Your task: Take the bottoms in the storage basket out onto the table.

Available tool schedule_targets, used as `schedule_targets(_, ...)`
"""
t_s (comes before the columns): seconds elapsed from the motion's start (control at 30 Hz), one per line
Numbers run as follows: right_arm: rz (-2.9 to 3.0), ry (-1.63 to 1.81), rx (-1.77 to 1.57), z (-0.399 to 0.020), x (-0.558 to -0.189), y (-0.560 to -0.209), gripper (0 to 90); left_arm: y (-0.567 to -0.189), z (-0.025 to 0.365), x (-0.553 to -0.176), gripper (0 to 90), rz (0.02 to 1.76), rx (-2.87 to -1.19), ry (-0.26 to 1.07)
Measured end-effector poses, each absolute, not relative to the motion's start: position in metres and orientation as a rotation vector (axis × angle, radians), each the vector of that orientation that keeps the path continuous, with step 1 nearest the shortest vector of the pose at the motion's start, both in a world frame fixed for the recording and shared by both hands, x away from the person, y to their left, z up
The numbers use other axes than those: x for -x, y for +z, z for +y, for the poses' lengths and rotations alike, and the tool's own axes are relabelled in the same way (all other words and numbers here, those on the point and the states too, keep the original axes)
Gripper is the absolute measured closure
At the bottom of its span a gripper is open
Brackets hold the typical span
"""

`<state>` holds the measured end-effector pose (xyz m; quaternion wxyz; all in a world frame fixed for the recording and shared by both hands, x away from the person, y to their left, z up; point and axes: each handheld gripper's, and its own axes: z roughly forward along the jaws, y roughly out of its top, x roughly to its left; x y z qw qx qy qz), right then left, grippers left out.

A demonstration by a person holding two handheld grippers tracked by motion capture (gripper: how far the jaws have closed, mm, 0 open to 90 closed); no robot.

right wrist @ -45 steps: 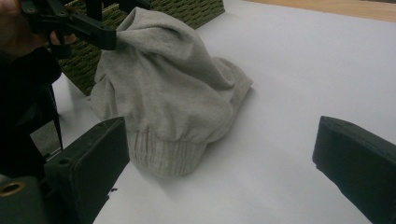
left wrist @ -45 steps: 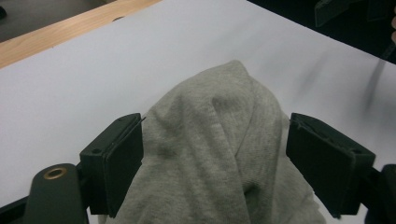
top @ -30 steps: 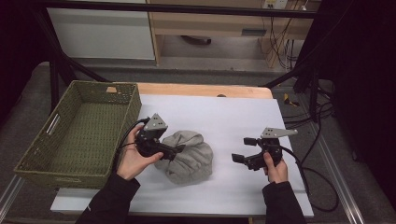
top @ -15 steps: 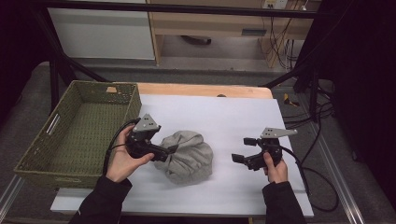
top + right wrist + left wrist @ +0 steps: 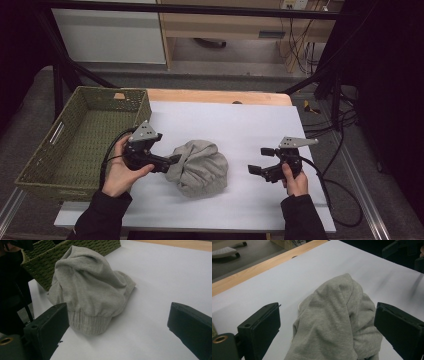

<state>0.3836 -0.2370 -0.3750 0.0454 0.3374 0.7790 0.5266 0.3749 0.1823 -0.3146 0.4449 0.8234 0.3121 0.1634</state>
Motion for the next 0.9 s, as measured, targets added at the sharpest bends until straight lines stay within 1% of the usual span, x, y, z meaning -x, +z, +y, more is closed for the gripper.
schedule_targets(0.37,2.378,1.608,-1.029,-0.237,-0.384,-0.375,4.0,-0.316,0.202,-0.373,6.8,0.807,-2.020,0.423)
schedule_targets(0.9,2.380,1.609,-1.025,-0.238,-0.384,-0.374,4.0,-0.318,0.219,-0.369,6.7,0.827,-2.014,0.440)
